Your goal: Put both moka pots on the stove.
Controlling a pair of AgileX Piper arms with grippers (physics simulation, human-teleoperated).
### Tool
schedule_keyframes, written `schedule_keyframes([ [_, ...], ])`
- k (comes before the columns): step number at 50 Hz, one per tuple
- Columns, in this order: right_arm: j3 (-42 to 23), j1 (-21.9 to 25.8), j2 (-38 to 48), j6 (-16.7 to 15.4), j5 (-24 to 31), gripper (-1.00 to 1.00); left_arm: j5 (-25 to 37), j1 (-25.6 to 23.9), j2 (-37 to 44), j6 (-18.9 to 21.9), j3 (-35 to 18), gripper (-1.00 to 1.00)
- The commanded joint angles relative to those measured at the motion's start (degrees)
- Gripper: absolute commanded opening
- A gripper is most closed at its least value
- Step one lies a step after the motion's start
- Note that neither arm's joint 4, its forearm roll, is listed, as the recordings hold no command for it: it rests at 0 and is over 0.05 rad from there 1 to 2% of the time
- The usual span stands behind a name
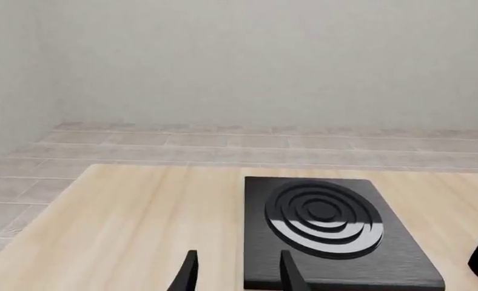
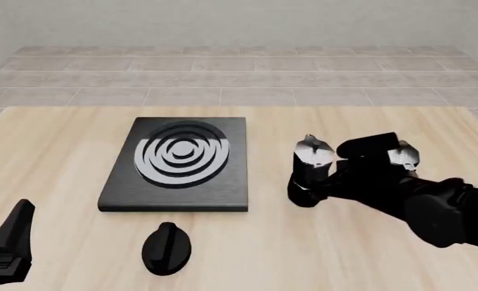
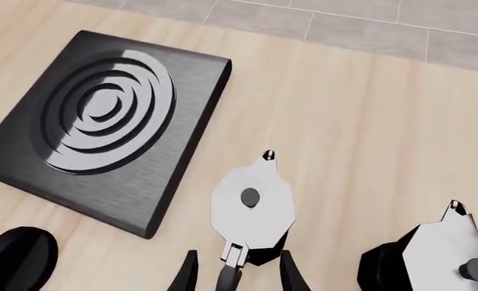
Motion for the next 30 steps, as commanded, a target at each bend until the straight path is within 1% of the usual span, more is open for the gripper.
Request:
schedule_keyframes([
  [1, 0.2, 0.3, 1.7, 0.4, -1.1, 1.0, 0.0, 0.1, -0.1, -0.2, 0.0, 1.0],
  [17, 0.6, 1.0, 2.9, 1.2, -1.9, 1.0, 0.0, 0.0, 0.1, -0.2, 0.0, 1.0],
  [29, 1.1, 0.8, 3.1, 1.3, -2.4, 1.0, -0.2, 0.0, 0.4, -0.1, -0.1, 1.0],
  [30, 1.5, 0.0, 2.1, 0.1, -2.8, -1.0, -0.2, 0.0, 0.4, -0.1, -0.1, 1.0],
])
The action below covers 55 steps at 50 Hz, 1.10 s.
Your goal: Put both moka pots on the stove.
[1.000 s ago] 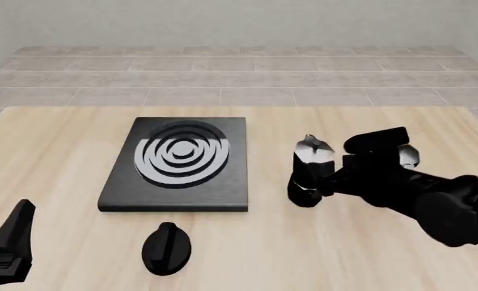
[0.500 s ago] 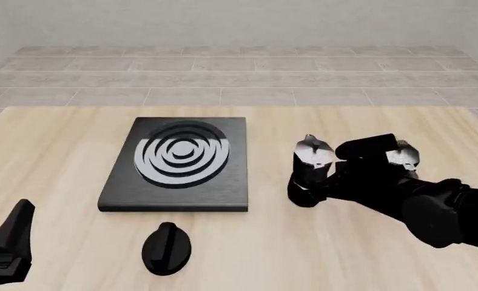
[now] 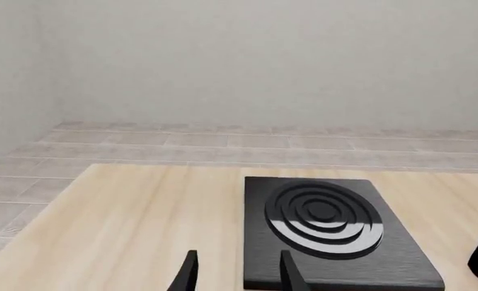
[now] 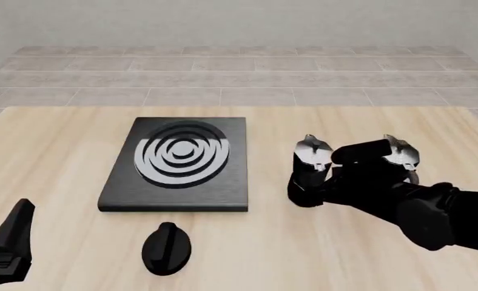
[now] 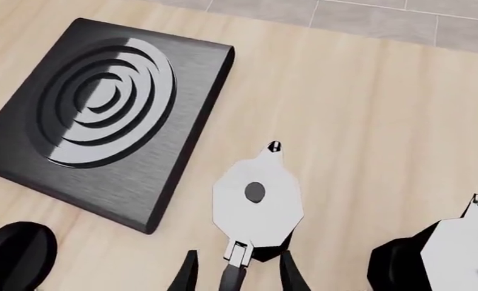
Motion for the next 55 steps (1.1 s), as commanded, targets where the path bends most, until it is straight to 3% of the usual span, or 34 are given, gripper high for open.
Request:
schedule_keyframes([
  [1, 1.0, -0.7, -1.3, -1.4, -1.0, -1.0, -0.1, 0.0, 0.2, 0.1, 0.0, 1.0],
  [20, 8.3, 3.5, -14.2, -11.4, -9.5, -1.0, 0.2, -0.1, 0.1, 0.0, 0.1, 1.0],
  [27, 11.0, 5.7, -19.9, -11.2, -12.0, -1.0, 0.3, -0.1, 0.0, 0.1, 0.1, 1.0],
  [43, 12.7, 8.3, -28.0, -7.1, -10.5, -1.0, 0.1, -0.1, 0.3, 0.3, 0.0, 1.0],
  [55, 14.3, 8.7, -31.9, -8.6, -14.3, -1.0, 0.0, -0.2, 0.4, 0.6, 0.0, 1.0],
])
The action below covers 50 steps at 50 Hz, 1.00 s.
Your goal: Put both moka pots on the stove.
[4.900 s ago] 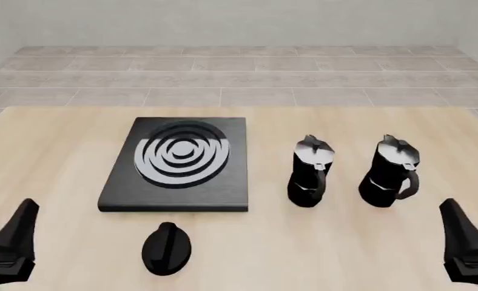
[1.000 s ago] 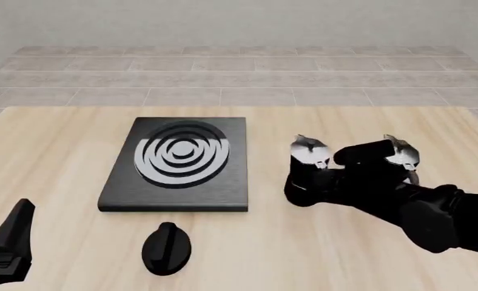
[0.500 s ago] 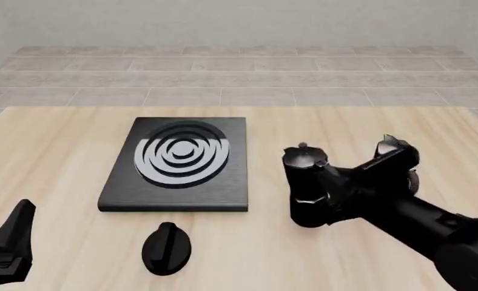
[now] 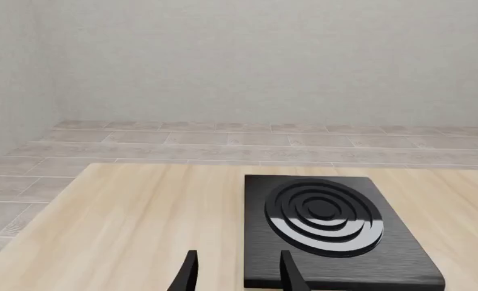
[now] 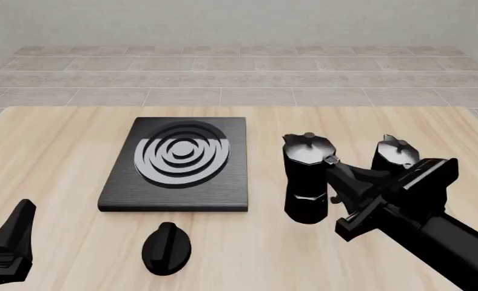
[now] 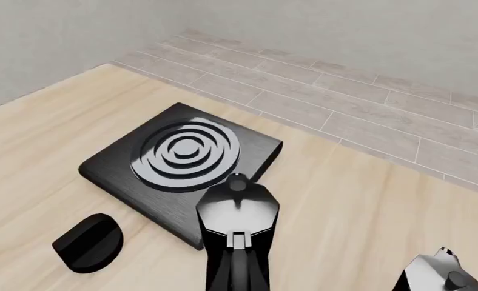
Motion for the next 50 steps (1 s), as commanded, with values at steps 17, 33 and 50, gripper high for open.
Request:
schedule_keyframes([
  [17, -0.5, 2.2, -2.0, -2.1, -11.8, -1.0, 0.3, 0.0, -0.4, 0.2, 0.0, 1.0],
  [33, -5.5, 6.1, 11.5, -4.0, -24.0, -1.0, 0.3, -0.1, -0.7, 0.1, -0.3, 1.0],
  [50, -10.3, 6.1, 21.0, -4.6, -33.4, -1.0, -0.3, -0.3, -0.7, -0.1, 0.0, 1.0],
])
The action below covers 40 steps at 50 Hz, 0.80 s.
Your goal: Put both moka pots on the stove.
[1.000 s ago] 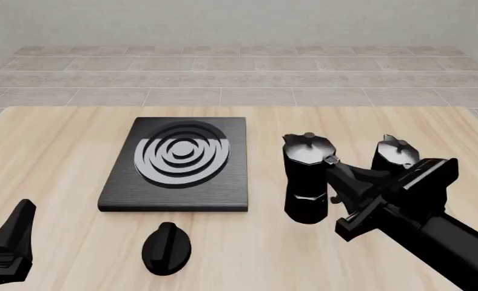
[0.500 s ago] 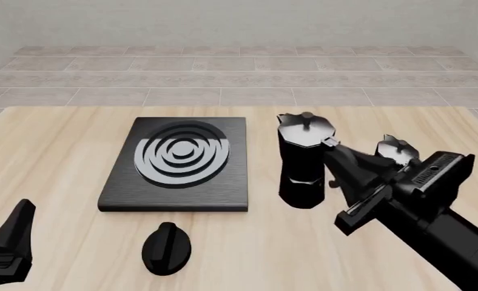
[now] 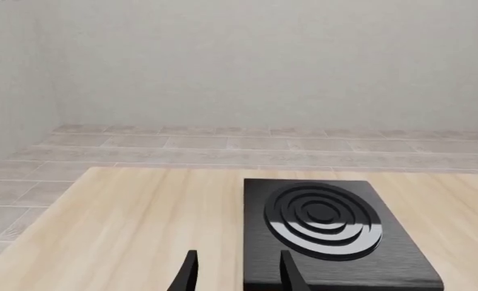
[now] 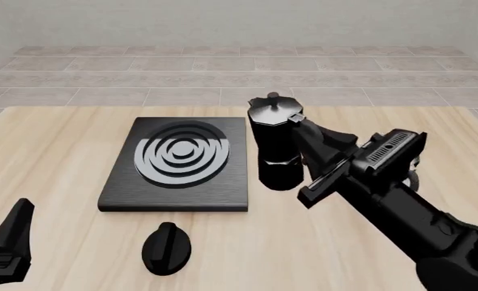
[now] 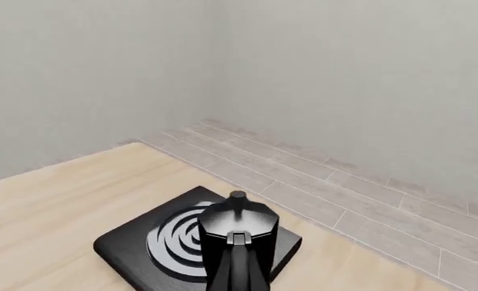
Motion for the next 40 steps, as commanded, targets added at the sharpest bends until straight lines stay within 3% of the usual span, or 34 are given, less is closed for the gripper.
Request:
schedule_keyframes([
  [1, -4.7, 0.8, 5.9, -0.3, -6.7, -1.0, -0.2, -0.2, -0.1, 0.0, 0.1, 1.0],
  [40, -20.8, 3.9, 26.9, 1.8, -15.9, -1.0, -0.5, -1.6, -0.1, -0.3, 0.2, 1.0],
])
